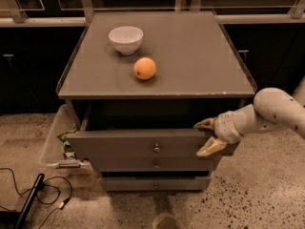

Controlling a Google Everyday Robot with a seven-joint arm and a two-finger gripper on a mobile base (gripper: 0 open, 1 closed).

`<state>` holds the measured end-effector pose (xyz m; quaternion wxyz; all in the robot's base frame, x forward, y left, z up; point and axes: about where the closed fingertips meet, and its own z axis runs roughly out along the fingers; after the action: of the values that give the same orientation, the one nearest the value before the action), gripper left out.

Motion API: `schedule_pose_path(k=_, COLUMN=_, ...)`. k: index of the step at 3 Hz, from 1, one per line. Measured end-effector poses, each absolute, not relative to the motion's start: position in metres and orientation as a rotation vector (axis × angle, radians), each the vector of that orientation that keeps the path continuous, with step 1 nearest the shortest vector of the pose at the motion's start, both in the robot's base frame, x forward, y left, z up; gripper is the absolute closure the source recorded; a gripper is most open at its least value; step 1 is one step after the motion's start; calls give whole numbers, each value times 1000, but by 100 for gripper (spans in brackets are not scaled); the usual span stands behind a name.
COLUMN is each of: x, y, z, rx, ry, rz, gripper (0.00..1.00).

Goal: Open top drawer

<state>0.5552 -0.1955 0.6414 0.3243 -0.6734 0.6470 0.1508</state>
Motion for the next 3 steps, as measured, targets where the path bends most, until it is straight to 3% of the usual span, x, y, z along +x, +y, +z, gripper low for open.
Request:
schedule_pose_path(k=1, x=516, y=-210, z=639, rx=-1756, ry=1683, rz=430, gripper=14)
schedule_pose_path(k=3, x=429, y=-231, z=648, rx=-1769, ry=1649, rz=451, gripper=61)
